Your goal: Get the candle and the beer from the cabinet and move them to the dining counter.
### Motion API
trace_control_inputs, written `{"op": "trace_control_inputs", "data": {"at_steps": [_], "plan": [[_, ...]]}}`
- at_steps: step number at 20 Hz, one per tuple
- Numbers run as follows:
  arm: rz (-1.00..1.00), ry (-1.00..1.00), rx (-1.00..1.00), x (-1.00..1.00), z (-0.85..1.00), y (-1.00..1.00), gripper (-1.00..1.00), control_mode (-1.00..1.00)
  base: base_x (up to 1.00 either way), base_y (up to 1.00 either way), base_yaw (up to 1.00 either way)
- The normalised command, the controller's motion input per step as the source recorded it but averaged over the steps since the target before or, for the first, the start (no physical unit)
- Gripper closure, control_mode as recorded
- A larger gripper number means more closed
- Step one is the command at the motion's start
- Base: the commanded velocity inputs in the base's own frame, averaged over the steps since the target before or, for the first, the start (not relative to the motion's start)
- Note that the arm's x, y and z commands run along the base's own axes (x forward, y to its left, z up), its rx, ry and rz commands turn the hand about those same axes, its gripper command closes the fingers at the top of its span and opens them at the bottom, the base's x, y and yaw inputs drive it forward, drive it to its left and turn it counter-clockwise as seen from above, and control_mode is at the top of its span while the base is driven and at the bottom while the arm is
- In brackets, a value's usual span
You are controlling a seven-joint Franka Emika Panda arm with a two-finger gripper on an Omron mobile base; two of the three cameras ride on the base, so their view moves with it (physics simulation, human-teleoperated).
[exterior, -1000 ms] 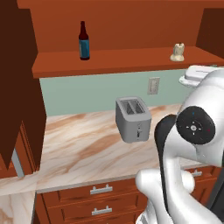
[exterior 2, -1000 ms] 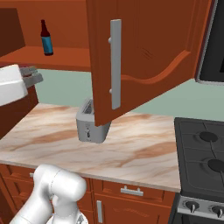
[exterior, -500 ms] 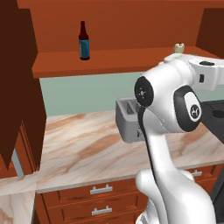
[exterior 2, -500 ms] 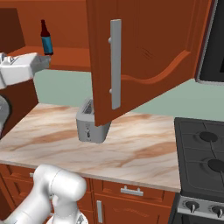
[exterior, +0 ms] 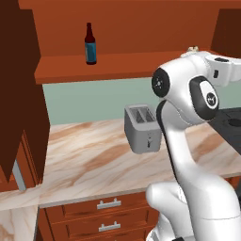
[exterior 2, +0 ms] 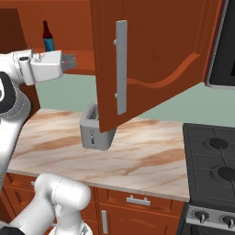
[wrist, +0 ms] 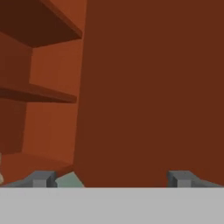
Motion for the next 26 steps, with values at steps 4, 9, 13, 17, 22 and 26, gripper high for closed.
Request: {"op": "trace_control_inputs", "data": {"at_steps": [4,9,13,17,22,26], "plan": [[-0.04,-0.01,0.0,0.26,-0.18,-0.3,-1.0,-1.0,0.0,0.0,0.0],[-0.13,-0.03,0.0,0.29,-0.17,-0.23,-1.0,-1.0,0.0,0.0,0.0],[-0.19,-0.02,0.0,0.24,-0.05,-0.36,-1.0,-1.0,0.0,0.0,0.0],[-0.17,0.0,0.0,0.05,-0.01,-0.59,-1.0,-1.0,0.0,0.0,0.0],[-0.14,0.0,0.0,0.0,0.0,-0.62,-1.0,-1.0,0.0,0.0,0.0],[-0.13,0.01,0.0,0.0,0.0,-0.59,-1.0,-1.0,0.0,0.0,0.0]]}}
